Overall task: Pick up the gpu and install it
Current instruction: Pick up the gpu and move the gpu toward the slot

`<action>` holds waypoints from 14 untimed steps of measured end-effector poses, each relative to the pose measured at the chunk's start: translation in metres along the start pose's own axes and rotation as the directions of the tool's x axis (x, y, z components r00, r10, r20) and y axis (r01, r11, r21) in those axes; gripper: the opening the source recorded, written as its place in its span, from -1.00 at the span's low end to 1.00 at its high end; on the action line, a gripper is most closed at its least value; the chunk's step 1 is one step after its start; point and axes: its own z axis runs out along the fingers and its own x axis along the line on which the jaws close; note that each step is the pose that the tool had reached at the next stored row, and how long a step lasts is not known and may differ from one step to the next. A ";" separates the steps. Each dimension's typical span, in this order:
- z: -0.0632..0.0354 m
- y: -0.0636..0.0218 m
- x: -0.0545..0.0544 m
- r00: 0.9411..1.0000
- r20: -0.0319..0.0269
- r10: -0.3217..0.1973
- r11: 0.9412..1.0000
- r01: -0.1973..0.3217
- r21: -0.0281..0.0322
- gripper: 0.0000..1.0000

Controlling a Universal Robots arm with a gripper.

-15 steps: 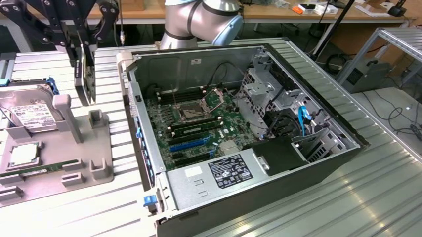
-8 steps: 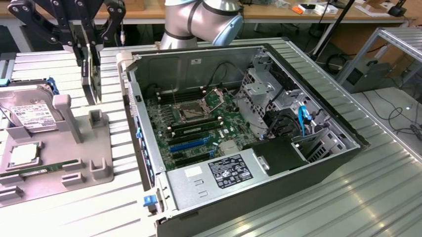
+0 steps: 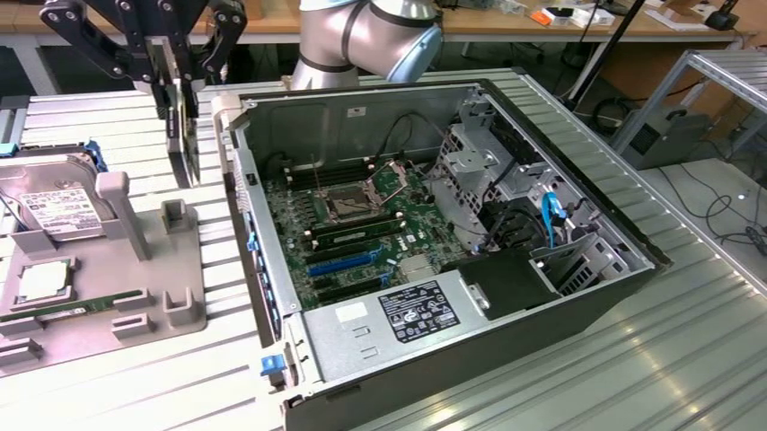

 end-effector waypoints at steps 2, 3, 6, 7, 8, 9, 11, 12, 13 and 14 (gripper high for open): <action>0.0001 0.0002 -0.003 1.000 0.000 0.000 1.000 0.000 0.000 -0.47; 0.0001 0.0003 -0.004 1.000 0.000 0.000 1.000 0.000 0.000 -0.47; 0.0003 0.0007 -0.010 1.000 0.000 0.000 1.000 0.000 0.000 -0.47; 0.0003 0.0009 -0.012 1.000 0.000 0.000 1.000 0.000 0.000 -0.47; 0.0004 0.0010 -0.013 1.000 0.000 0.000 1.000 0.000 0.000 -0.47; 0.0005 0.0011 -0.015 1.000 0.000 0.000 1.000 0.000 0.000 -0.47; 0.0005 0.0013 -0.018 1.000 0.000 0.000 1.000 0.000 0.000 -0.47; 0.0006 0.0016 -0.021 1.000 0.000 0.000 1.000 0.000 0.000 -0.47; 0.0006 0.0016 -0.022 1.000 0.000 0.000 1.000 0.000 0.000 -0.47; 0.0006 0.0017 -0.023 1.000 0.000 0.000 1.000 0.000 0.000 -0.47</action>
